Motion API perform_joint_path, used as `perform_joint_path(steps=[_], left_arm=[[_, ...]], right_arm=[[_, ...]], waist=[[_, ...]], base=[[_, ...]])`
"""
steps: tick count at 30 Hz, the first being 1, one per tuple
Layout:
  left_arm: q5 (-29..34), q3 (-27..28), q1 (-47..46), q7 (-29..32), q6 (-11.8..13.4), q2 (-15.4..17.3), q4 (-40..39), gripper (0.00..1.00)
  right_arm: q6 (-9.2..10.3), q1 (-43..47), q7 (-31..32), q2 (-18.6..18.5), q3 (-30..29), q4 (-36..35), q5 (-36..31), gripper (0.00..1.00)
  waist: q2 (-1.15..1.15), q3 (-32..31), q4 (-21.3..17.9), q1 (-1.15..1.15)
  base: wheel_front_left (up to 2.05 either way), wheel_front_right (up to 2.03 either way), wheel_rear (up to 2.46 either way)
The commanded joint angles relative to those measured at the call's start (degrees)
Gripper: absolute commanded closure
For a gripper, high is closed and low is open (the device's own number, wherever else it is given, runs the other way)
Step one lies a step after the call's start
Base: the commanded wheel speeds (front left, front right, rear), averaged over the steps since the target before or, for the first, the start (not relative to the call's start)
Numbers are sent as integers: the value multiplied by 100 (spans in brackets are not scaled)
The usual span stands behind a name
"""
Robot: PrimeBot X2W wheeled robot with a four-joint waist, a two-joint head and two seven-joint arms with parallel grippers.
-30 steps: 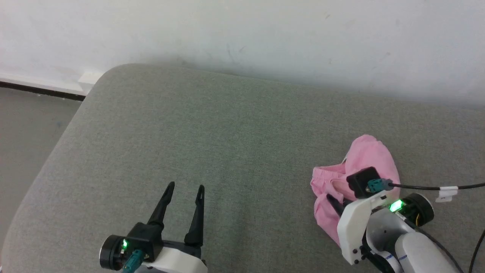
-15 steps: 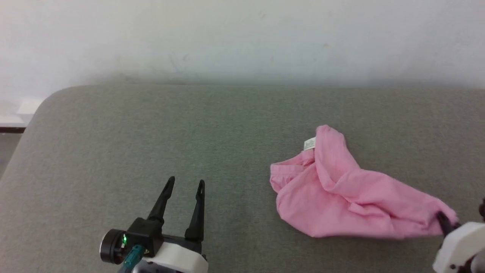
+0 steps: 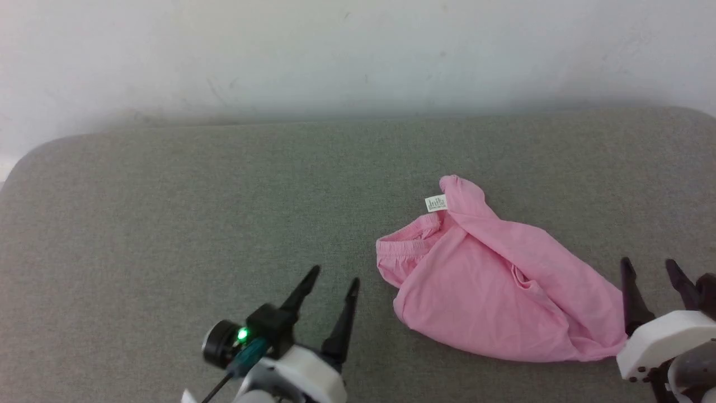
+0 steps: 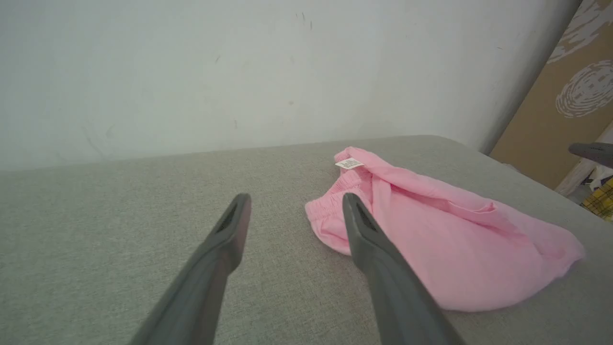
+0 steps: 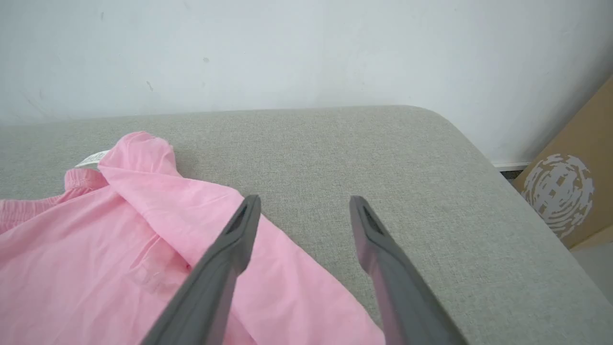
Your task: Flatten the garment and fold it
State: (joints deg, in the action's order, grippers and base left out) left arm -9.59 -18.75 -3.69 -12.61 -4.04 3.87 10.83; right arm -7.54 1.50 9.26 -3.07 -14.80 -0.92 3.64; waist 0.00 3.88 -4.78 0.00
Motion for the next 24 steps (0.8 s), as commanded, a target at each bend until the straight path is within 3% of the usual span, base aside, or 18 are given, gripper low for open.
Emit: perform_joint_path(steps=[1,12,19,20,21,22,24], left_arm=[[-43,-79,-233,150,-62,-27,88,0],[-87,-846,-2276,2478,-296,-9,1386,0],[-229,-1184,-2907,2769,-334,-2,2135,0],[-281,-1223,-2934,2747,-336,-3,2218,15],[-341,-1257,-2957,2676,-339,-5,2268,85],[-403,-1265,-2969,2576,-340,1,2303,100],[-489,-1251,-2972,2317,-341,48,2328,100]], right_arm=[[5,-51,-95,16,69,-44,79,0],[5,-183,-471,18,450,-23,301,0],[5,-274,-600,19,480,157,388,0],[5,-286,-613,19,484,179,390,0],[5,-301,-621,19,486,200,390,0],[5,-315,-625,19,488,218,390,0],[5,-321,-632,19,481,242,374,0]], waist=[[0,113,-56,0],[0,840,-418,0],[0,1071,-538,0],[0,1083,-536,0],[0,1088,-527,0],[0,1082,-504,0],[0,1040,-424,0]], base=[[0,0,0],[0,0,0],[0,0,0],[0,0,0],[0,0,0],[0,0,0],[0,0,0]])
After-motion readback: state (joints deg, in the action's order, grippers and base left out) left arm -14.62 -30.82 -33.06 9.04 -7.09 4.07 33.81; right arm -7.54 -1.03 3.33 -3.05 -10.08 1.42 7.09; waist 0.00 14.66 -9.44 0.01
